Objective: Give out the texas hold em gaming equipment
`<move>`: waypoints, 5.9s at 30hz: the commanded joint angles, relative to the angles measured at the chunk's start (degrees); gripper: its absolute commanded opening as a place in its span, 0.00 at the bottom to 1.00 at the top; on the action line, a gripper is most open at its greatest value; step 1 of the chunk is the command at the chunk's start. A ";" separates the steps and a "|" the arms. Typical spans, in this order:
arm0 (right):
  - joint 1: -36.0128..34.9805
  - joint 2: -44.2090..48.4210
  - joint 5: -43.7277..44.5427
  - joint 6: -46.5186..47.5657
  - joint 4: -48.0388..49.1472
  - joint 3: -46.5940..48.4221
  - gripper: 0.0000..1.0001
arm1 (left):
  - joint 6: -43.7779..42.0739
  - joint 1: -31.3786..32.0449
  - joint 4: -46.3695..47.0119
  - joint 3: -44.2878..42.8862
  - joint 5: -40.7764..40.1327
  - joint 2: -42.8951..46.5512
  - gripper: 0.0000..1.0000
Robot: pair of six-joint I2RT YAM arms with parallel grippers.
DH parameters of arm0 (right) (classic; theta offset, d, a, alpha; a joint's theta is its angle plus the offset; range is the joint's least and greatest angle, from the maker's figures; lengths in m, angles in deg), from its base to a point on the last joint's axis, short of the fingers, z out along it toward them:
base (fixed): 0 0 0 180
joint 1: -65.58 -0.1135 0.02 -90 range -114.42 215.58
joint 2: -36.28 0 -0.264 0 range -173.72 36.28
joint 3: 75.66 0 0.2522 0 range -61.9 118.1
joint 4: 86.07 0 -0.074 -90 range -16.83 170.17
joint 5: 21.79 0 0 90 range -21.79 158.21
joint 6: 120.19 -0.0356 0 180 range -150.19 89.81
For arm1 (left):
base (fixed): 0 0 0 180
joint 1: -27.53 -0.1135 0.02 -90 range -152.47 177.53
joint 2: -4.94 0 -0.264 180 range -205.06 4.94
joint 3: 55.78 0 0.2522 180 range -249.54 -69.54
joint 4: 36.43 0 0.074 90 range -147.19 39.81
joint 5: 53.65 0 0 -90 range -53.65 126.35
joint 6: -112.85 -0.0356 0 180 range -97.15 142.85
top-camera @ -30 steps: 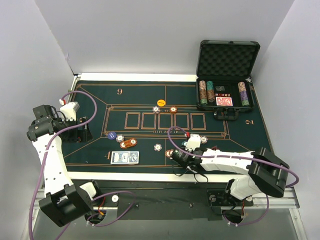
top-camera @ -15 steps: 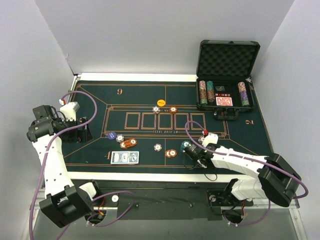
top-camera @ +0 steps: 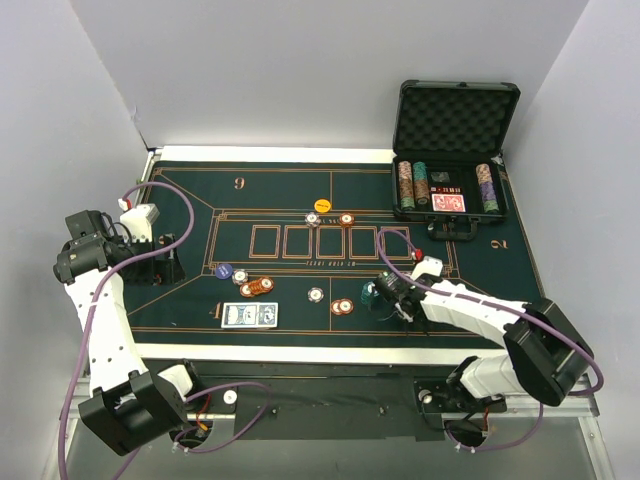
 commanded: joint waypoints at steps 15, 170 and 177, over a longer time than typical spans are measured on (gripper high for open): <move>5.81 -4.74 -1.57 5.57 3.39 1.53 0.34 | -0.69 -0.48 0.30 -1.52 1.25 0.38 0.96; -16.86 -68.91 -20.65 20.34 -12.43 94.52 0.49 | -1.22 -2.59 3.38 1.20 3.53 -3.04 0.96; -16.34 -64.44 -19.07 21.65 -13.21 91.89 0.66 | -1.14 -2.50 2.85 0.94 3.35 -2.34 0.96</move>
